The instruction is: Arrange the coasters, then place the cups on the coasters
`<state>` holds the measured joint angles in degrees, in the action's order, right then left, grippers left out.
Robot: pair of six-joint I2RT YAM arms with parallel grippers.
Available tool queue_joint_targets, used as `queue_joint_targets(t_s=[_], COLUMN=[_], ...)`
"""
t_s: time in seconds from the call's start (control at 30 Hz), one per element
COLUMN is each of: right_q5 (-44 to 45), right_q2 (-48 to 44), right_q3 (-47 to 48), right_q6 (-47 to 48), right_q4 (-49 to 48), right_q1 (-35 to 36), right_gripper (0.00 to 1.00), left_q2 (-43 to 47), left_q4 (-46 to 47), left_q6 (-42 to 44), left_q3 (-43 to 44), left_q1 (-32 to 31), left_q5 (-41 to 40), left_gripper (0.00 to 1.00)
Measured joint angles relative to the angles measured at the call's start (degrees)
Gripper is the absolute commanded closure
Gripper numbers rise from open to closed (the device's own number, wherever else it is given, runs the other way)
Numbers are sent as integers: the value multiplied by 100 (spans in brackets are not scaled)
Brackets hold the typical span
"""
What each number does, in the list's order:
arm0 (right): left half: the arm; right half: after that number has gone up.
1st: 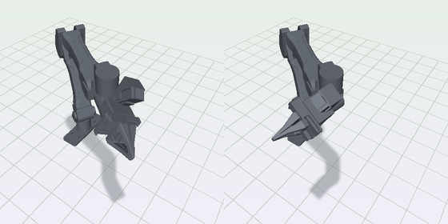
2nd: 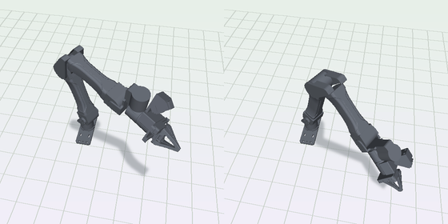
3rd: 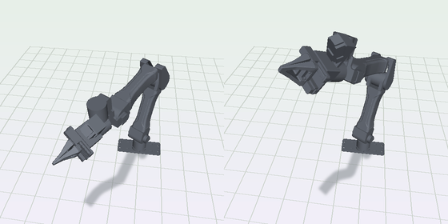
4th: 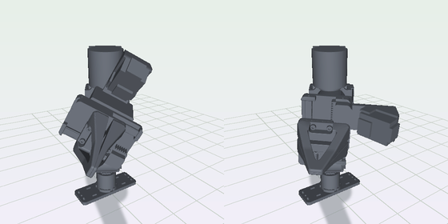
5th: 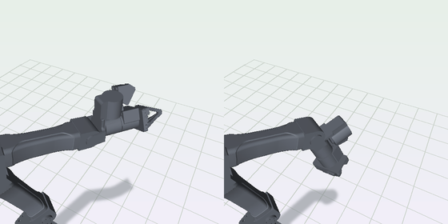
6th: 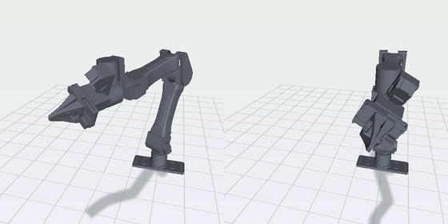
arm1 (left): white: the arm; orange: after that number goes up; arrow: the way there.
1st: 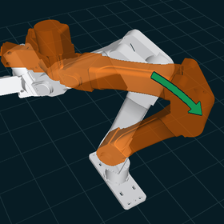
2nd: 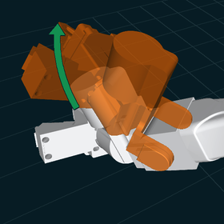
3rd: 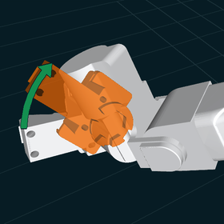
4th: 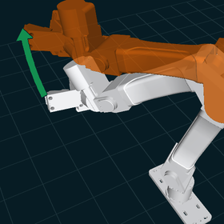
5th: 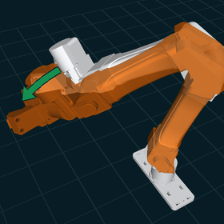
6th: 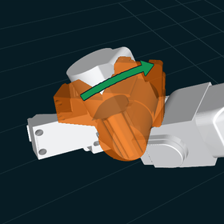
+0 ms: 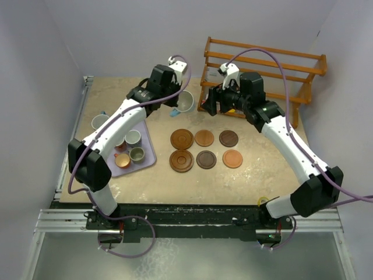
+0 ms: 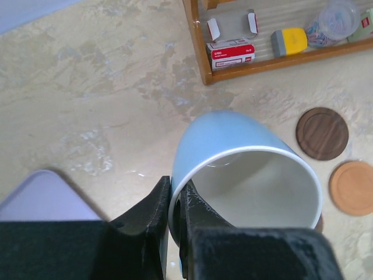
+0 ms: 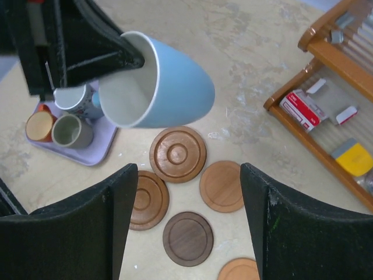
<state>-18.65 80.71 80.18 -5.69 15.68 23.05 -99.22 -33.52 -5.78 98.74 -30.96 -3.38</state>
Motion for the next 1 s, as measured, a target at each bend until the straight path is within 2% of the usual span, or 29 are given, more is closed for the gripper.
queue_joint_targets(t_s=[0.17,0.47,0.6,1.0], right_q5=[273,461,697,1176], right_q2=[433,968,1016,1572], right_q3=[63,323,413,852], right_q6=[-354,-658,-726,-859], right_q4=[-15,9,90,455], right_q1=[55,85,96,190], right_gripper=[28,34,42,43], left_q2=[-168,-334,-455,-651], left_q4=[179,275,258,245], left_q6=[-719,-1508,-1740,-1987], left_q3=[-87,-105,-105,-98], left_q1=[-374,-719,-767,-879], left_q5=[-503,-800,-957,-1290], left_gripper=[97,97,97,97])
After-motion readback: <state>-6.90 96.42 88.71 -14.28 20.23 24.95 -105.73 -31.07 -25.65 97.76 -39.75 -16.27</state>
